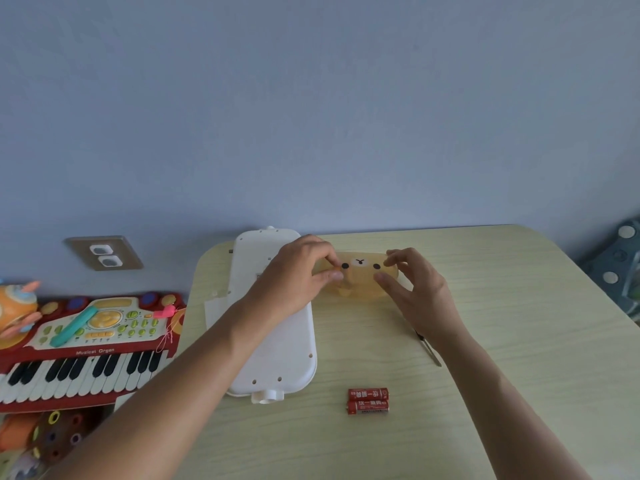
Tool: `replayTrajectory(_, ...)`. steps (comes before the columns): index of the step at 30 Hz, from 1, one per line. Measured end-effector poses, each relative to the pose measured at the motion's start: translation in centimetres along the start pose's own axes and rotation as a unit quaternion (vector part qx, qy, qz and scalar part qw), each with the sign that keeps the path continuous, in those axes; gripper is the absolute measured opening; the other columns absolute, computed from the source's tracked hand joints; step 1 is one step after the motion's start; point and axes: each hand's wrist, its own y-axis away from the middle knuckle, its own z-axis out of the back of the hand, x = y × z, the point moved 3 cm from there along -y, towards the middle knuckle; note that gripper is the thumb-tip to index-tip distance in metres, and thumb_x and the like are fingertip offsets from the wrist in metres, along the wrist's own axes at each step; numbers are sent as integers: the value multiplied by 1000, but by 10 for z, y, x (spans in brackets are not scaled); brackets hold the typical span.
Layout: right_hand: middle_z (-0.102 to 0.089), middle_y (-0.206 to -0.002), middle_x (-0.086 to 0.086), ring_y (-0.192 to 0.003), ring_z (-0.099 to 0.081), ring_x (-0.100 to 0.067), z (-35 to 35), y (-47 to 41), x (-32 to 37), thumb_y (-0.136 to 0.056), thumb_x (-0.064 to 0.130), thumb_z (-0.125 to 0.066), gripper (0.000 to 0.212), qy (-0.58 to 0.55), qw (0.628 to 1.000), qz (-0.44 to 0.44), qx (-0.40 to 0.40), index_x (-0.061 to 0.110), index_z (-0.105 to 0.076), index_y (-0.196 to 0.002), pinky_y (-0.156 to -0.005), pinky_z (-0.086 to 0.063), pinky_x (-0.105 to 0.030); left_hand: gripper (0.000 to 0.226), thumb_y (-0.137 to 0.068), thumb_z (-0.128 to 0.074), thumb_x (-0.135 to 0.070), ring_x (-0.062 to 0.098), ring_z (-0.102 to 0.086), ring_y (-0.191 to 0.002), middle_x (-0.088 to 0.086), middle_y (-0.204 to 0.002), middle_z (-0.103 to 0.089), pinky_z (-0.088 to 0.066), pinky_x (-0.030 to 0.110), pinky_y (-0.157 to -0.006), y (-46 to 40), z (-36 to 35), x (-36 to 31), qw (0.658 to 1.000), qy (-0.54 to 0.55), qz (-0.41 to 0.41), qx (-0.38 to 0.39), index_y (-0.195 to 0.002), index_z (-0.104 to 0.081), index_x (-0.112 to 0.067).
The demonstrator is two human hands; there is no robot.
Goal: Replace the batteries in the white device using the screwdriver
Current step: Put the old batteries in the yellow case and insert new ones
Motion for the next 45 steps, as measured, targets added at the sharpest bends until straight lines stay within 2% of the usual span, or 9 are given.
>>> replayTrajectory(4,-62,-116,16,-112,-60,-4,0,0,-2,-85,29,-77,22,-12,1000,-16,-1,24,-63,-101,-93,-45,-19,16,-82,-79,-28,11,-62,-102,-6,-111,-64,-43,21,-84,1,0,-1,1000,0,10,-2,-95,-73,-19)
replayTrajectory(10,-62,-116,18,-115,-59,-4,0,-1,1,-86,30,-76,20,4,1000,-14,-1,25,-65,-101,-99,-46,-24,17,-86,-76,-27,11,-60,-105,-7,-116,-62,-39,23,-80,2,0,-9,999,-30,26,3,-98,-72,-17)
replayTrajectory(15,-64,-129,4,-122,-56,-4,6,13,13,-86,25,-77,28,98,991,84,-25,17,-71,-111,-95,-28,7,28,-87,-74,-29,14,-53,-121,-5,-124,-62,-34,16,-94,15,6,-24,997,-82,-14,4,-114,-71,-21)
replayTrajectory(18,-69,-110,7,-99,-65,-5,19,32,29,-79,24,-82,21,111,982,152,7,20,-76,-99,-88,-45,-6,31,-87,-73,-34,10,-53,-111,-8,-115,-61,-41,21,-97,48,8,-46,996,-66,-59,13,-115,-68,-23)
replayTrajectory(20,-67,-92,15,-81,-64,-6,23,49,37,-77,28,-84,14,108,977,154,99,27,-75,-88,-71,-51,-14,30,-88,-70,-41,2,-54,-100,-13,-109,-59,-44,16,-92,80,3,-60,993,-45,-78,79,-113,-64,-26)
replayTrajectory(23,-66,-83,15,-79,-64,-11,19,73,33,-76,28,-85,19,95,963,100,233,40,-70,-80,-65,-47,-12,29,-87,-68,-46,-4,-46,-89,-16,-102,-54,-43,12,-83,115,-13,-75,983,-33,-90,156,-110,-60,-30)
replayTrajectory(25,-68,-88,12,-80,-65,-10,17,82,26,-77,25,-85,13,84,957,78,265,32,-76,-84,-67,-49,-15,31,-86,-71,-43,-1,-44,-90,-13,-103,-55,-46,18,-85,125,-24,-78,981,-31,-90,171,-111,-59,-29)
replayTrajectory(35,-69,-99,16,-89,-66,-10,23,96,23,-78,40,-82,19,95,958,55,265,33,-80,-96,-77,-55,-22,30,-86,-73,-39,2,-51,-92,-15,-99,-56,-49,19,-84,132,-33,-72,985,-11,-46,165,-111,-59,-28)
replayTrajectory(45,-67,-92,9,-85,-65,-13,22,106,19,-76,18,-83,13,86,974,56,201,22,-78,-88,-75,-53,-20,30,-80,-76,-23,1,-63,-75,-13,-83,-66,-54,21,-69,138,-31,-69,990,34,18,135,-101,-58,-34)
